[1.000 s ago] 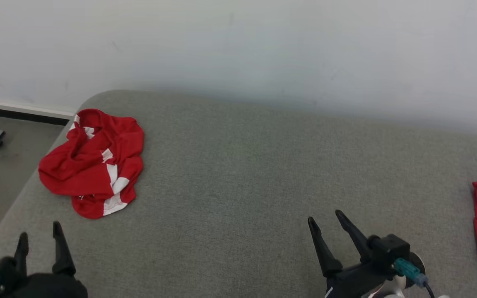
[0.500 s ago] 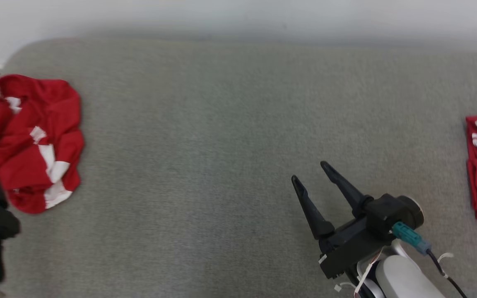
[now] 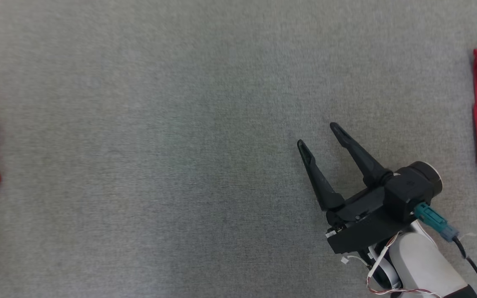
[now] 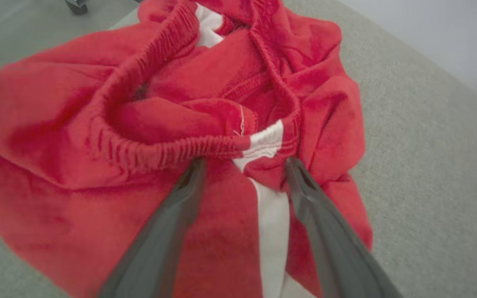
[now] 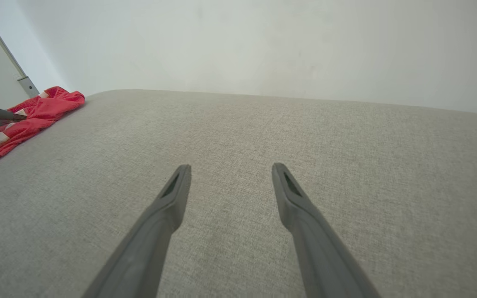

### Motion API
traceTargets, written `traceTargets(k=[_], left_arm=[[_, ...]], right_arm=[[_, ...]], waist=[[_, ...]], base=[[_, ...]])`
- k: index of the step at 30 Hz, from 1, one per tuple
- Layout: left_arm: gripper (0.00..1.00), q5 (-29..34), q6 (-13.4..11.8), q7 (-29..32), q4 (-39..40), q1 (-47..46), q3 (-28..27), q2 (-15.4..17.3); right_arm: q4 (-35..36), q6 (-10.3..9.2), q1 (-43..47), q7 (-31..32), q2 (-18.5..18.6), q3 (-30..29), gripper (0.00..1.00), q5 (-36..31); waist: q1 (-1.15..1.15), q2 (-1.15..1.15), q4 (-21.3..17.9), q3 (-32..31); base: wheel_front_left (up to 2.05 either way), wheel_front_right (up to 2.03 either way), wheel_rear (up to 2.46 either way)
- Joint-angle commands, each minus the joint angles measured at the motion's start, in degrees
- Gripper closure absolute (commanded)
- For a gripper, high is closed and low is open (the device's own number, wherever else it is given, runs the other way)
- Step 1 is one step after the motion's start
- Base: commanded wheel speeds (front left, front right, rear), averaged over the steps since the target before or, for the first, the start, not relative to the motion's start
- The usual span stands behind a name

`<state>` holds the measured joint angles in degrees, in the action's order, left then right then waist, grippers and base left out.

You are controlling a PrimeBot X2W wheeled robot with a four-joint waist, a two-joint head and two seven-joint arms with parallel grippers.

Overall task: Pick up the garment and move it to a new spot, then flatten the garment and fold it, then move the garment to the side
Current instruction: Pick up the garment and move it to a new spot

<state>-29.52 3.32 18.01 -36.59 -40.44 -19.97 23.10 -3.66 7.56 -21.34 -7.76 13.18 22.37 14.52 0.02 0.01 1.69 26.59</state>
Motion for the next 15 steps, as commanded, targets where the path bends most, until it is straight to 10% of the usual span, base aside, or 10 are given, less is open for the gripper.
traceTargets(k=[1,9,10,11,15], left_arm=[[0.0,-1.0,-1.4,3.3,-0.3,-1.6,-0.5,0.9],[0.0,-2.3,-7.3,9.6,-0.7,-2.0,-2.3,1.2],[0.64,-2.2,-7.9,9.5,-0.6,-1.6,-2.3,1.2],[1.0,-1.9,-8.1,9.8,-0.8,-1.2,-2.1,1.3],[1.0,-1.3,-8.4,8.9,-0.4,0.9,-1.9,1.2]], right_arm=[[0.8,-0.17,-0.7,0.0,0.1,-0.5,0.0,-0.3],[2.1,-0.17,0.0,0.4,0.0,-1.5,0.0,-0.7],[2.2,-0.17,0.2,0.4,0.0,-1.8,0.0,-0.7],[2.2,-0.17,0.4,0.4,0.0,-2.0,0.0,-0.6],[1.6,-0.17,1.3,0.1,-0.4,-2.5,0.0,-0.5]], waist=[[-0.02,-0.01,-3.2,5.4],[-0.02,-0.01,-4.1,5.9],[-0.02,-0.01,-4.2,5.7],[-0.02,-0.01,-4.3,5.5],[-0.02,-0.01,-4.3,3.5]], base=[[0.0,0.0,0.0],[0.0,0.0,0.0],[0.0,0.0,0.0],[0.0,0.0,0.0],[0.0,0.0,0.0]])
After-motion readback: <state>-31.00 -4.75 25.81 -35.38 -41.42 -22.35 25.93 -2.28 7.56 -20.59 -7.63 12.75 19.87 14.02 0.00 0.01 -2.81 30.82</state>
